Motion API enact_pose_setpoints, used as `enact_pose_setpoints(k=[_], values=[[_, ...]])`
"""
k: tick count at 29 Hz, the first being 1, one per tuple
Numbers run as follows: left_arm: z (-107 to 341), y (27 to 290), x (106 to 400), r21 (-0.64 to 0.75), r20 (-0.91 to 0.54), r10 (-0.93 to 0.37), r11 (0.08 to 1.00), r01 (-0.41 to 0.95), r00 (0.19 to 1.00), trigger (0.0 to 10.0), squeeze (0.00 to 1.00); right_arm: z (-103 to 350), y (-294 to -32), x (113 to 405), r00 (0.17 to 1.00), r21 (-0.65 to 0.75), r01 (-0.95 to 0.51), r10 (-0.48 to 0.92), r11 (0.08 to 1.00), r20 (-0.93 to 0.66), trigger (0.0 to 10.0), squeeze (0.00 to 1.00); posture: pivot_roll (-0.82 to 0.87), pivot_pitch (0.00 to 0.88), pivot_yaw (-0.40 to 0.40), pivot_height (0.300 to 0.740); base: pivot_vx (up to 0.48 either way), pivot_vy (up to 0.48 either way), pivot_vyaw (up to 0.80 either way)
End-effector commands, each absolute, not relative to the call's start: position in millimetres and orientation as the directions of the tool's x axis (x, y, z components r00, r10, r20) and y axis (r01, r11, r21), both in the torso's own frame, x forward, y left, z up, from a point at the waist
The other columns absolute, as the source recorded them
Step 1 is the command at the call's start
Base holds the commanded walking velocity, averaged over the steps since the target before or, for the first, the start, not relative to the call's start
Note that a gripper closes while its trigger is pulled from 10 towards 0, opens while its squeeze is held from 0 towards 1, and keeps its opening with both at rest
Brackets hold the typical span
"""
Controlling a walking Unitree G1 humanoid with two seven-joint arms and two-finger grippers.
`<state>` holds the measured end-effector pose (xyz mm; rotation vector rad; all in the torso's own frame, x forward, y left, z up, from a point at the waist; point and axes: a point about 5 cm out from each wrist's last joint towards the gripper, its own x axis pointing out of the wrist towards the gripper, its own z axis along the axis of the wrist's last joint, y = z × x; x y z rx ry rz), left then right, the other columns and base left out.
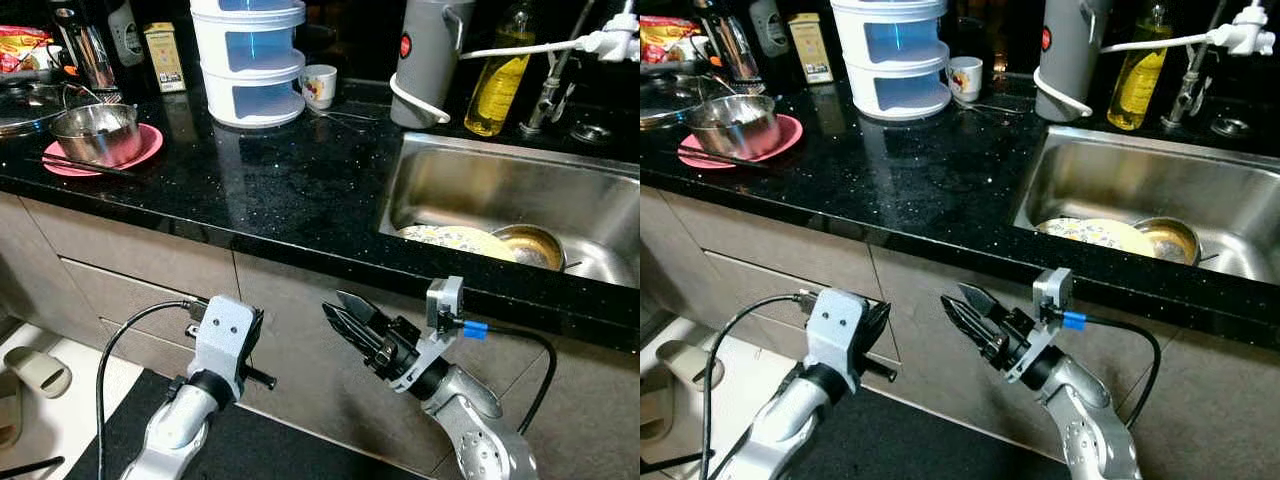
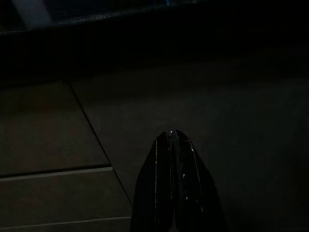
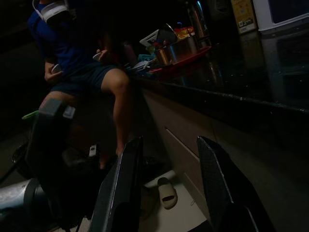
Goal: Kitchen organization
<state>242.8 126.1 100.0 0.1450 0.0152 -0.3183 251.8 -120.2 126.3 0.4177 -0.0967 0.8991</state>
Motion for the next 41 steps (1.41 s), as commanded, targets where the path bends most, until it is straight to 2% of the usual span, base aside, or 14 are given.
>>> enact_pose_setpoints(k=[1,41], values=[[96.5,124.2,243.7,0.147,-0.043,-0.322,0.934,0.325,0.946,10.0,0.0,123.2,-122.1,252.0,0.635,0.336,-0.764,0.732,0.55,0.246,10.0,0.0,0.03,0.0,-0.015,0.74,0.0,0.0,0.0],[91.8,118.4,245.7,0.154,-0.013,-0.355,0.923,0.352,0.935,10.0,0.0,116.5,-122.2,255.3,0.64,0.343,-0.754,0.743,0.56,0.196,10.0,0.0,0.03,0.0,-0.029,0.74,0.0,0.329,0.0]])
